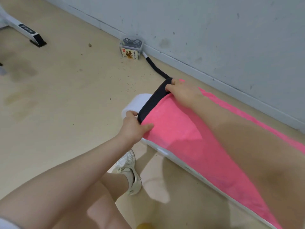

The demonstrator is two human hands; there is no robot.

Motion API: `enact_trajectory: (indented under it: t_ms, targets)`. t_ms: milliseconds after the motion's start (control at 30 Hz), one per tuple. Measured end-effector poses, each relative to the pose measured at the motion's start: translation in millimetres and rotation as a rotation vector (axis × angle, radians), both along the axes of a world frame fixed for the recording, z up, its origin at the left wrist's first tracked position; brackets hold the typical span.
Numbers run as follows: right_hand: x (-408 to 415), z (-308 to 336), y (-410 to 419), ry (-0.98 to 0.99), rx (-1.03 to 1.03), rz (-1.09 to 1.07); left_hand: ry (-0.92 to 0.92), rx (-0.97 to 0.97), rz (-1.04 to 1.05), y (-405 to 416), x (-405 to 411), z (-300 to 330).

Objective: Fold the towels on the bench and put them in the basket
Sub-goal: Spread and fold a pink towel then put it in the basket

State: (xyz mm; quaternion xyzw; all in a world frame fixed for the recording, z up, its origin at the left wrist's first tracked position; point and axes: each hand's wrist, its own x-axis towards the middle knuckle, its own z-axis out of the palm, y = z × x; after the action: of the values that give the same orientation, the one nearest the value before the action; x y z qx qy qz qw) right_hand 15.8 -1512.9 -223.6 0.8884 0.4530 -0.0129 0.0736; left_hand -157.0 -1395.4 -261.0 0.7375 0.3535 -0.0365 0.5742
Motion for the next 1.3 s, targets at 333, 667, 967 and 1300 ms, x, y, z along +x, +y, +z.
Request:
enact_trajectory:
  t_ms: [333, 667, 967, 1300]
  targets:
    - [20.6, 11.7, -9.7, 0.102, 0.336, -0.272, -0.165, 0.383, -0.192, 13.2, 9.7, 32.4]
    - [38.4, 47.6, 9.0, 0.235, 0.774, -0.302, -0.506, 0.092, -0.005, 18.2, 32.5, 72.0]
    - [3.0, 52.7, -132.8, -0.062, 0.108, 0.059, -0.510, 0.106, -0.491, -70.5, 22.8, 75.7]
    - [-66.2, 49.4, -310.8, -0.026, 0.028, -0.456, -0.390, 0.094, -1.148, -220.4, 11.2, 67.8]
